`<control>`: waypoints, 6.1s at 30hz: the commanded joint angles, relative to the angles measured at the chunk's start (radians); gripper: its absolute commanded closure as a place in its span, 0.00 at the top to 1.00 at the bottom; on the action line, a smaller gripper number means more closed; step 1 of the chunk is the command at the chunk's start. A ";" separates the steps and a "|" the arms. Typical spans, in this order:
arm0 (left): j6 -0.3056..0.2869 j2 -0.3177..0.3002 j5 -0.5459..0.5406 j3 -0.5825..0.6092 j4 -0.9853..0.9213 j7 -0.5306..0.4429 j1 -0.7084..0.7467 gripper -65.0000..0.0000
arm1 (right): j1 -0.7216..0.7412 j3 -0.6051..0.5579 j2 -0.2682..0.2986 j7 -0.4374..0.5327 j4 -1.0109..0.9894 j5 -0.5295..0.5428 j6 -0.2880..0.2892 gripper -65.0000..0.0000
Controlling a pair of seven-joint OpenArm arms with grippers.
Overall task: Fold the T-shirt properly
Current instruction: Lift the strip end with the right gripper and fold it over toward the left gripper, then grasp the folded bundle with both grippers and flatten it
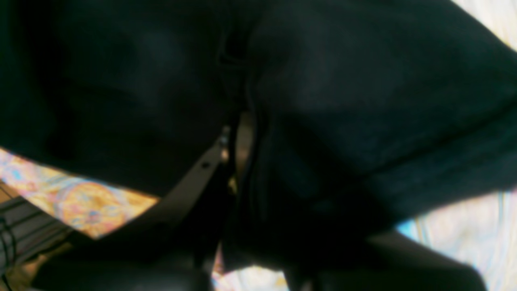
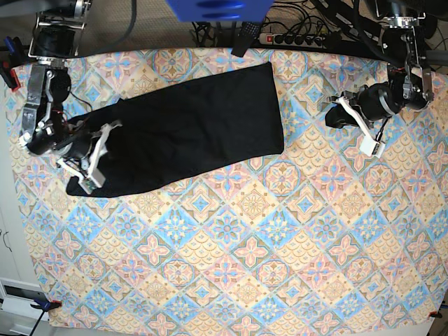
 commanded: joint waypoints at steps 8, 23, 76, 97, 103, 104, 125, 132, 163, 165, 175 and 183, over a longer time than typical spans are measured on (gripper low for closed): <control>-0.003 0.056 0.017 -0.004 -0.027 -0.054 -0.002 0.00 | -0.007 -0.177 -0.158 0.015 0.142 0.016 0.001 0.04; -0.003 0.208 0.230 0.000 -0.027 -0.057 -0.008 0.00 | 0.056 -0.505 -0.265 0.015 0.110 -0.055 0.001 0.06; -0.008 0.203 0.221 0.000 0.094 -0.052 0.073 0.01 | 0.174 -0.677 -0.114 0.223 -0.045 -0.232 0.001 0.29; -0.009 0.202 0.175 -0.004 0.150 -0.057 0.101 0.01 | 0.179 -0.687 -0.075 0.215 0.136 -0.233 0.001 0.29; -0.009 0.202 0.118 -0.006 0.214 -0.052 0.104 0.02 | 0.176 -0.731 -0.103 0.227 0.036 -0.233 0.001 0.29; -0.009 0.202 0.118 -0.006 0.214 -0.052 0.104 0.02 | 0.176 -0.749 -0.114 0.227 0.030 -0.233 0.001 0.29; -0.009 0.206 0.117 -0.278 0.211 -0.054 0.132 0.02 | 0.260 -1.055 -0.143 0.216 0.021 -0.248 0.001 0.29; -0.009 0.208 0.117 -0.274 0.211 -0.054 0.139 0.02 | 0.254 -0.872 -0.143 0.226 0.059 -0.248 0.001 0.29; -0.009 0.205 0.118 -0.169 0.211 -0.052 0.133 0.02 | 0.260 -1.184 -0.167 0.309 -0.056 -0.429 0.001 0.19; -0.009 0.205 0.118 -0.126 0.214 -0.052 0.133 0.02 | 0.260 -1.181 -0.169 0.309 -0.059 -0.429 0.001 0.19; -0.009 0.202 0.124 0.132 0.216 -0.055 0.148 0.02 | 0.260 -0.716 -0.169 0.318 -0.109 -0.434 0.001 0.19; -0.003 0.203 0.129 0.295 0.212 -0.057 0.119 0.00 | 0.340 -0.601 -0.173 0.318 -0.235 -0.436 0.001 0.19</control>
